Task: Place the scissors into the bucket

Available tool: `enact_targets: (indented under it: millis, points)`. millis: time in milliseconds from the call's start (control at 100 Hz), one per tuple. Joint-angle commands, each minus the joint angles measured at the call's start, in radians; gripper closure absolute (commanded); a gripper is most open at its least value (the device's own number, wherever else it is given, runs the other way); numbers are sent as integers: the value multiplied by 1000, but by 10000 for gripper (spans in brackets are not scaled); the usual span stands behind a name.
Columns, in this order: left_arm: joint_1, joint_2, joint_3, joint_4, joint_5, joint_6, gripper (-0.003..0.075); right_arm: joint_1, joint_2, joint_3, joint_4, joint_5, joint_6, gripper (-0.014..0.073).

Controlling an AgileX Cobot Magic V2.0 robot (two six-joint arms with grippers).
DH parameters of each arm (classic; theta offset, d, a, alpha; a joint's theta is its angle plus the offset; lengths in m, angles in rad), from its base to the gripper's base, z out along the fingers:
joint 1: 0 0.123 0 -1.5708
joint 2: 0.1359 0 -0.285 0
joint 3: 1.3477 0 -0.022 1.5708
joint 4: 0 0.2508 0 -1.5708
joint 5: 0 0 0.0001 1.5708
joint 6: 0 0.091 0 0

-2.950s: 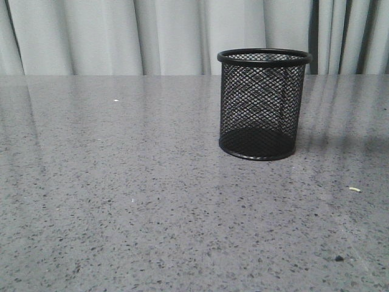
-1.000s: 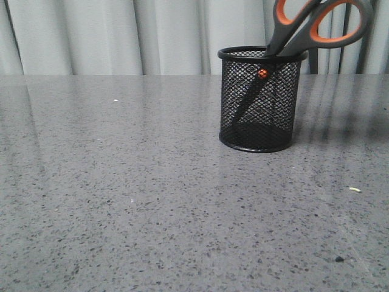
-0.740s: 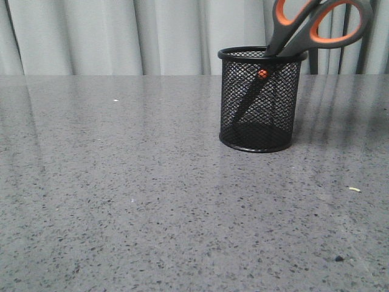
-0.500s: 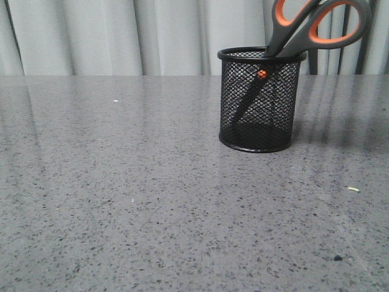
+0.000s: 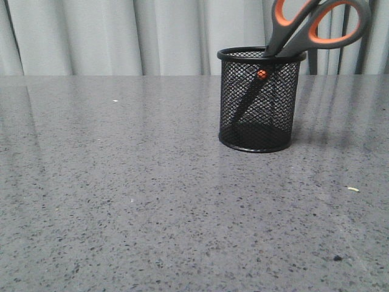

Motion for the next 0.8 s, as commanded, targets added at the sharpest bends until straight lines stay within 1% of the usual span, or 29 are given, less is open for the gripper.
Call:
enact_targets:
  millis: [0,100,790]
  points:
    - [3,13,-3,-40,-99,-11,740,-2,-63,67,26,-180,-12,638]
    - [3,13,10,-46,-101,-11,740,-2,-108,111,26,-203,-12,638]
    - [3,13,16,-46,-103,-11,740,-2,-117,112,26,-198,-12,638]
